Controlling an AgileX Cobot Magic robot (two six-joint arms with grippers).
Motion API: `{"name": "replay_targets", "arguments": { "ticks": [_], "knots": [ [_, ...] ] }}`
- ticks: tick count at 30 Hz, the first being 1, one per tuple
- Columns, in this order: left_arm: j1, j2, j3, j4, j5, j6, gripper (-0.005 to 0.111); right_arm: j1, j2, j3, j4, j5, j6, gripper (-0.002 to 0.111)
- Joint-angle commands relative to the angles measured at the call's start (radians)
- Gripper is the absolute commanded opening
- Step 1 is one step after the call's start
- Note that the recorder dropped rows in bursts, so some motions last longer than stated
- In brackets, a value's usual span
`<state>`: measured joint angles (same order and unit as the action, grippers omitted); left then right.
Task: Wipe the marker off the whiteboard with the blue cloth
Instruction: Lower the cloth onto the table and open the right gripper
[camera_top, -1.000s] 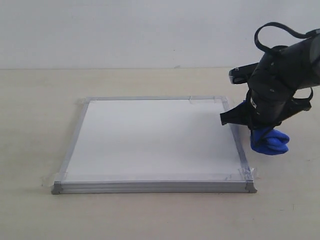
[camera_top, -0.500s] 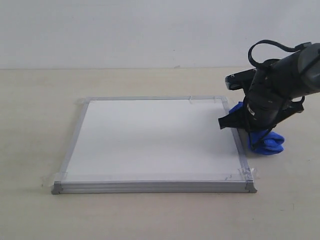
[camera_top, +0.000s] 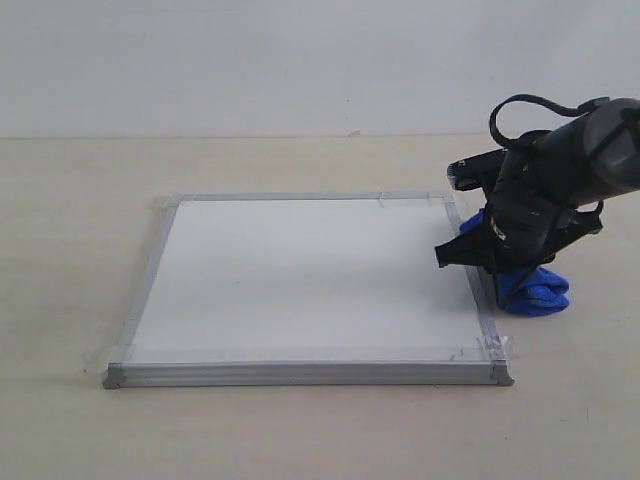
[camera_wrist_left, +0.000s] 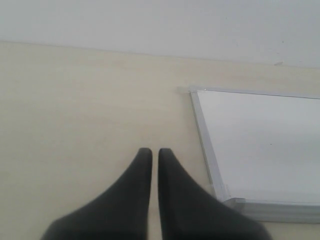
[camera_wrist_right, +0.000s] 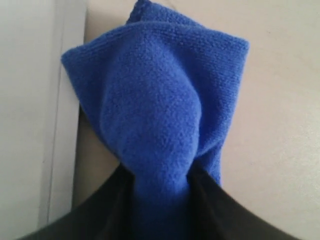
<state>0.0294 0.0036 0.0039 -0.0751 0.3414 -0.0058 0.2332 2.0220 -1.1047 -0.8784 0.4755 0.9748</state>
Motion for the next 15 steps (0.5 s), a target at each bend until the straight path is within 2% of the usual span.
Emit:
{"name": "replay_targets", "arguments": {
  "ticks": [1,2,7,15],
  "knots": [
    [-0.006,-0.004,-0.004,-0.006,-0.003,-0.002,0.004,-0.004,0.013,-0.001,0.065,-0.056,-0.044,0.073],
    [-0.006,-0.004,-0.004,-0.006,-0.003,-0.002,0.004,-0.004,0.013,-0.003,0.072,-0.053,-0.044,0.076],
    [-0.006,-0.004,-0.004,-0.006,-0.003,-0.002,0.004,-0.004,-0.010,-0.003,0.102,-0.037,-0.084,0.066],
    [-0.006,-0.004,-0.004,-0.006,-0.003,-0.002,0.004,-0.004,-0.104,-0.003,0.113,-0.016,-0.109,0.066]
  ]
}}
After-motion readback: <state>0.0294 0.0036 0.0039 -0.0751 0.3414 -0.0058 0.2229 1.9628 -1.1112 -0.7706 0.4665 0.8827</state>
